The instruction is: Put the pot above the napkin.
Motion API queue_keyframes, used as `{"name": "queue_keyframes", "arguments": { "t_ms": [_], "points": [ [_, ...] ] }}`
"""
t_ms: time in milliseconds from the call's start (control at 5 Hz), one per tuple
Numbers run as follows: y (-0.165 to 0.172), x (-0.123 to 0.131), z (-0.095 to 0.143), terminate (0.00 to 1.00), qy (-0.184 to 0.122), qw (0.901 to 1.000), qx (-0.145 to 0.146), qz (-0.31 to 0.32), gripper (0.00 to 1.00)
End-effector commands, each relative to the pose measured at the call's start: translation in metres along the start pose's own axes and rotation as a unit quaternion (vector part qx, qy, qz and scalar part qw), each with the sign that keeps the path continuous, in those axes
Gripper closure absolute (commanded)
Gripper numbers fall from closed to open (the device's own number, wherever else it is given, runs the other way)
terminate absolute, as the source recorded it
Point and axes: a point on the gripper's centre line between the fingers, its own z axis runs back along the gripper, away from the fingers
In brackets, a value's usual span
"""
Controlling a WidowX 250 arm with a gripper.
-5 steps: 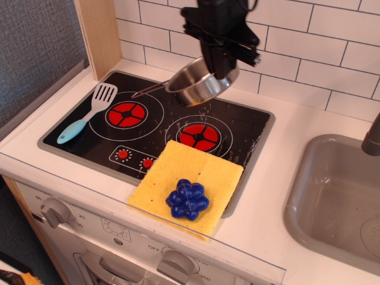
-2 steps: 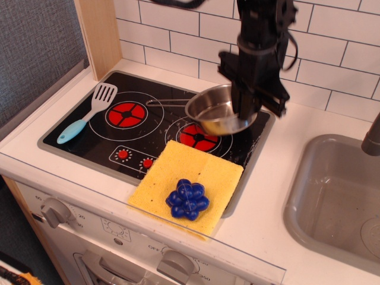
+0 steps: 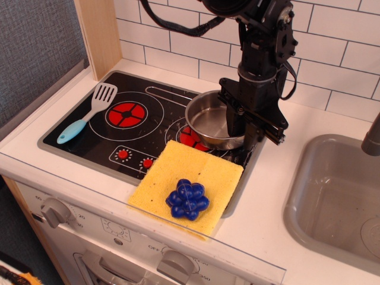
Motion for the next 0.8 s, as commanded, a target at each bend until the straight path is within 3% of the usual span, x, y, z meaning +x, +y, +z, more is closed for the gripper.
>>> {"name": "queue_keyframes", "arguments": {
  "t_ms": [0, 200, 400, 600],
  "points": [
    [0.008, -0.034, 0.067, 0.00, -0.040, 0.9933, 0.022, 0.106, 0.00],
    [0.016, -0.063, 0.072, 0.00, -0.039, 0.9848, 0.002, 0.169, 0.00],
    [0.020, -0.075, 0.064, 0.00, -0.017, 0.9818, -0.020, 0.188, 0.00],
    [0.020, -0.075, 0.064, 0.00, -0.017, 0.9818, -0.020, 0.188, 0.00]
  ]
}}
